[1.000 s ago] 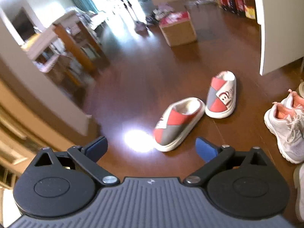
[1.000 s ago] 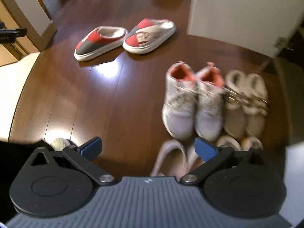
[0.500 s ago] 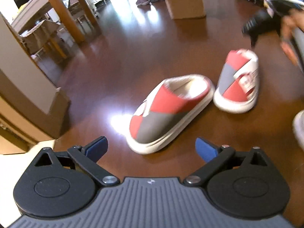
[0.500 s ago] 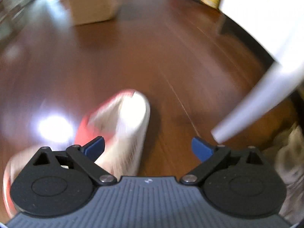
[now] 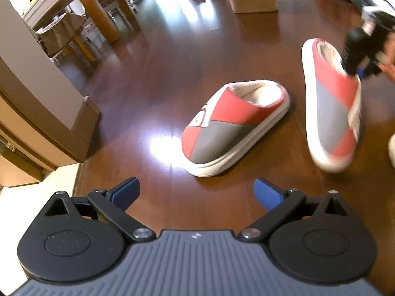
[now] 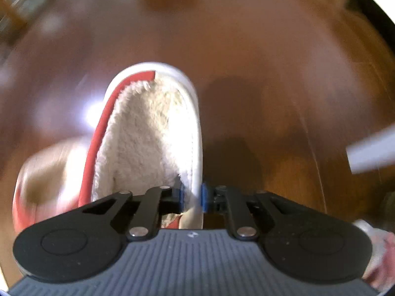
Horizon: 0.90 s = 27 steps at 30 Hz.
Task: Organize scattered shoes
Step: 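Grasp a red-grey monkey slipper by its heel with the right gripper, then set the slipper beside the white-and-pink sneakers and open the right gripper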
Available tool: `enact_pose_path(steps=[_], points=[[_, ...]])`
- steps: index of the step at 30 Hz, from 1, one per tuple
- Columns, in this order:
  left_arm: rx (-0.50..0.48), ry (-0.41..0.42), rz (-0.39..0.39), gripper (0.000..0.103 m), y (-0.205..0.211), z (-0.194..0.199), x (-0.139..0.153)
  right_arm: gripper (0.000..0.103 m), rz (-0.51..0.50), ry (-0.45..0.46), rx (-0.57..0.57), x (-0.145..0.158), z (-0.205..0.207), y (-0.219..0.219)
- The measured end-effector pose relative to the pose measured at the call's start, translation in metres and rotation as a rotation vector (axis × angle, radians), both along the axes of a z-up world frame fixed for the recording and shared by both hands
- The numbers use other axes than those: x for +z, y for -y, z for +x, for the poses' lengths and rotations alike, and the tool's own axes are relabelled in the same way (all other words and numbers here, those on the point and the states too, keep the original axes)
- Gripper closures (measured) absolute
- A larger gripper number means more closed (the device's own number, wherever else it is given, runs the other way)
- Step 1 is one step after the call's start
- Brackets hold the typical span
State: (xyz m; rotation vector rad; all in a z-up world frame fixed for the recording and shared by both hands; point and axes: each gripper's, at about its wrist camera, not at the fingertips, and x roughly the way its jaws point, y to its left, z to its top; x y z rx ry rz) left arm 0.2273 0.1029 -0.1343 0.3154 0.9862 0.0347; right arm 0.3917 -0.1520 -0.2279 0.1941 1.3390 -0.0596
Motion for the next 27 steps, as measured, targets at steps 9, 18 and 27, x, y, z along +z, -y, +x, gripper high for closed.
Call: enact_pose_path(steps=[9,18,27], points=[[-0.025,-0.046,-0.096,0.003,0.018,-0.022,0.003,0.067,0.058,-0.212,0.145,-0.018,-0.180,0.002],[-0.001,-0.067,-0.159,0.003,0.017,-0.036,0.002,0.000,-0.114,0.176,0.546,0.005,-0.294,-0.038],[0.065,-0.098,-0.187,0.003,0.005,-0.047,-0.006,0.000,0.018,0.182,0.318,-0.014,-0.316,-0.020]])
